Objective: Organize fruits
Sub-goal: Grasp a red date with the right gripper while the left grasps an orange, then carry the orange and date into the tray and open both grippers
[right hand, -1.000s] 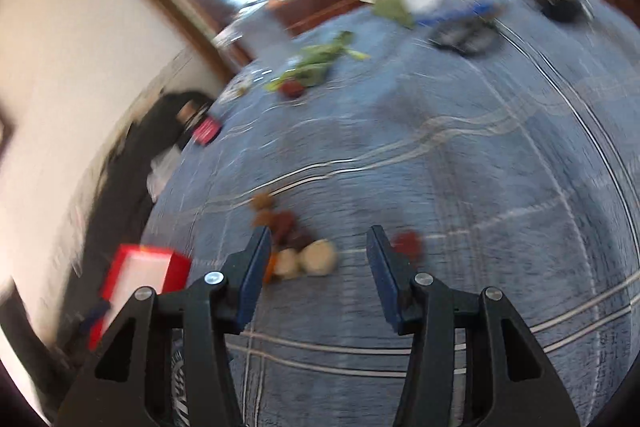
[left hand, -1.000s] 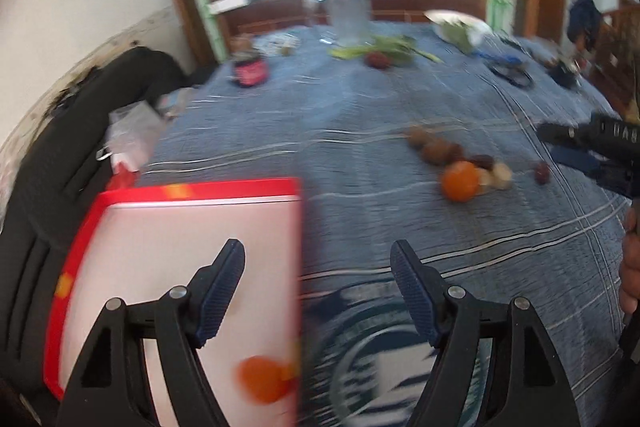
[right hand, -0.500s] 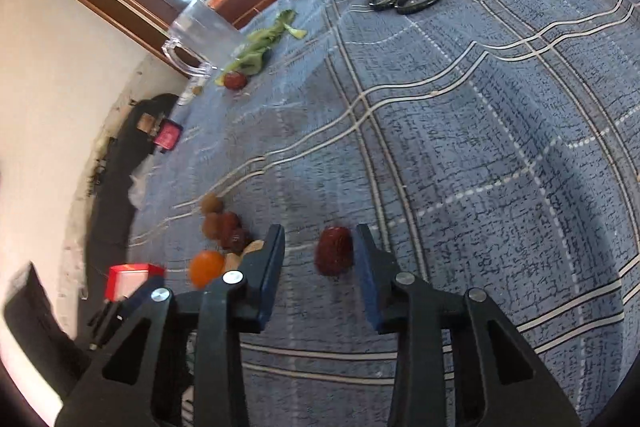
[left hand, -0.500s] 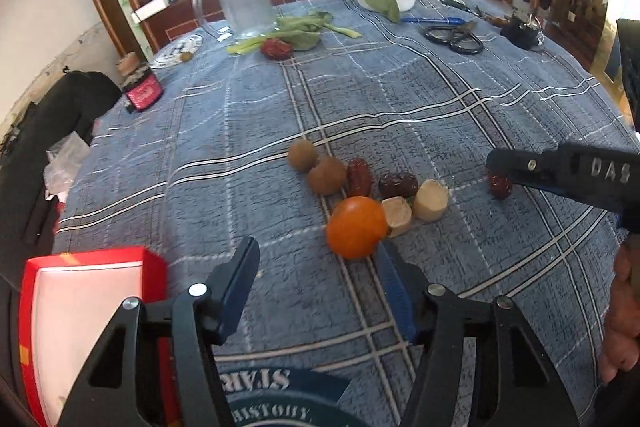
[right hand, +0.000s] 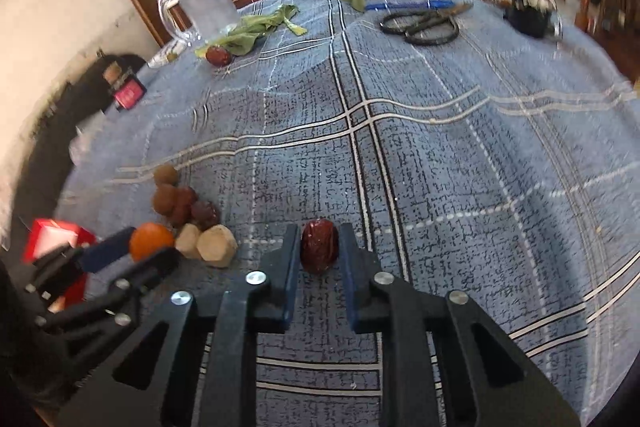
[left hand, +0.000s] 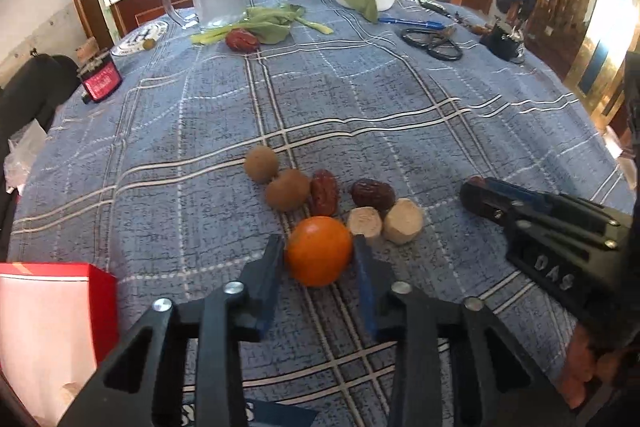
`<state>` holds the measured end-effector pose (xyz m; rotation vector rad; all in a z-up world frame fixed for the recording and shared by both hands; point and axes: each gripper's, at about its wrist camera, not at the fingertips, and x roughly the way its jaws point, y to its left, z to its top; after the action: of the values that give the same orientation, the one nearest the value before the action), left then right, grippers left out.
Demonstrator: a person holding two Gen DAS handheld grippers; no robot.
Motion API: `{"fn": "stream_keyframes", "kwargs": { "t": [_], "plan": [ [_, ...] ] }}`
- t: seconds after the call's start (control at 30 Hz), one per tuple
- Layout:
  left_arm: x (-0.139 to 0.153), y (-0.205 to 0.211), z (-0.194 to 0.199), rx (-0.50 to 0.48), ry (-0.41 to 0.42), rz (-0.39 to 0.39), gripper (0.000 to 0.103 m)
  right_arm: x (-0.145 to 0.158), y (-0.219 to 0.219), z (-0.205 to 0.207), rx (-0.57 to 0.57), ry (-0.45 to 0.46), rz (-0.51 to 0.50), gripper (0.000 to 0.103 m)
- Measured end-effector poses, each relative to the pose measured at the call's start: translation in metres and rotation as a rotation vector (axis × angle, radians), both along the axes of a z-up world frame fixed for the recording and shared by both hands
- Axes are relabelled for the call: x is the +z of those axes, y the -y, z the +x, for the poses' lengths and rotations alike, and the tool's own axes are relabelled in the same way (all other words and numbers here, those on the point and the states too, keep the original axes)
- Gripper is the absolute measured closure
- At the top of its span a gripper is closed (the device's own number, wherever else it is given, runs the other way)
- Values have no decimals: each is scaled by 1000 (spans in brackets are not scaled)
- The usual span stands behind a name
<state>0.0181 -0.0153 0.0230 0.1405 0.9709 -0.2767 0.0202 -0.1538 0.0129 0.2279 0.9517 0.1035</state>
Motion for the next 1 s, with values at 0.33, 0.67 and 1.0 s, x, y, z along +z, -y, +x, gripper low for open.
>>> {"fn": "stream_keyframes", "kwargs": {
  "t": [0.33,0.67,1.0],
  "plan": [
    [10,-13,-13,43,10,-54,71,6,20,-4,-63,24,118,83],
    [54,-39,-67,81,150,-71,71,26,11,-15,-21,140,183,83],
    [68,-147,-125,268,211,-49,71,46,-56,-45,200,241,191,82]
  ]
}}
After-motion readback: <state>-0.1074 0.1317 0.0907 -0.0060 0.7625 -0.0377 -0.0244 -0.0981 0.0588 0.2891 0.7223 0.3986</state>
